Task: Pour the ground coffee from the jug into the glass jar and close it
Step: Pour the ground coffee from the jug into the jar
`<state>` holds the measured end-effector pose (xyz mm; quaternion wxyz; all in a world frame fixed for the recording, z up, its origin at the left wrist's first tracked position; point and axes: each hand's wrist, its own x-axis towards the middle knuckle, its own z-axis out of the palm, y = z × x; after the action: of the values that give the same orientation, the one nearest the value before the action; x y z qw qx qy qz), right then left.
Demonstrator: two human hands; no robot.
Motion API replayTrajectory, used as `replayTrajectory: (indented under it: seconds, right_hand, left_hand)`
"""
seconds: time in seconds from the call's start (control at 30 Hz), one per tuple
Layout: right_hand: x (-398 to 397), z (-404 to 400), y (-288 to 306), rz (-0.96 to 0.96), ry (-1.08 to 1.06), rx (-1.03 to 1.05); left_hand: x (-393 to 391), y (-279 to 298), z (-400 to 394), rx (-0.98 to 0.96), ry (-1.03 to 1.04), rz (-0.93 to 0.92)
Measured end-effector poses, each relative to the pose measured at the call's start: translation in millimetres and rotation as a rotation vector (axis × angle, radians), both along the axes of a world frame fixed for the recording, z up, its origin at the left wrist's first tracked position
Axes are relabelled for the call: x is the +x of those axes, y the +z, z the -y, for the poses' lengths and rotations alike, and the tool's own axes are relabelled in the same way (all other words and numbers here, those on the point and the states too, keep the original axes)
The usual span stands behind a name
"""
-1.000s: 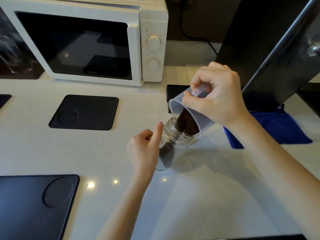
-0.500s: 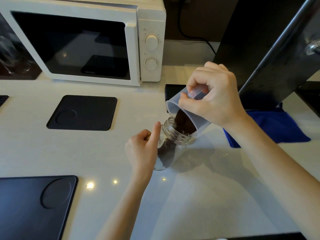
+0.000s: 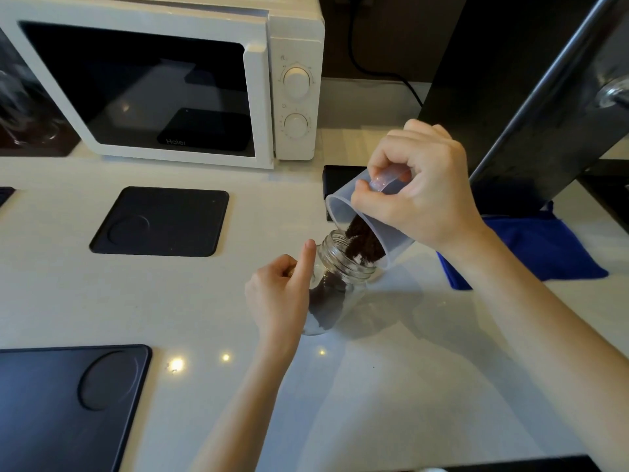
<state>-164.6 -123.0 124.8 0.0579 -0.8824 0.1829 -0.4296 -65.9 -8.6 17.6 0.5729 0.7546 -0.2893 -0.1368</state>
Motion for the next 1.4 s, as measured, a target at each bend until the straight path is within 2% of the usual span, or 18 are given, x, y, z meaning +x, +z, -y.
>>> replayTrajectory:
  seconds: [1.4]
  right_hand:
    - [5.7,-1.0,0.9,-0.041,0.031,-0.072]
  left_hand:
    - [-0.7,-1.7,1.0,0.024,0.016,-0.028]
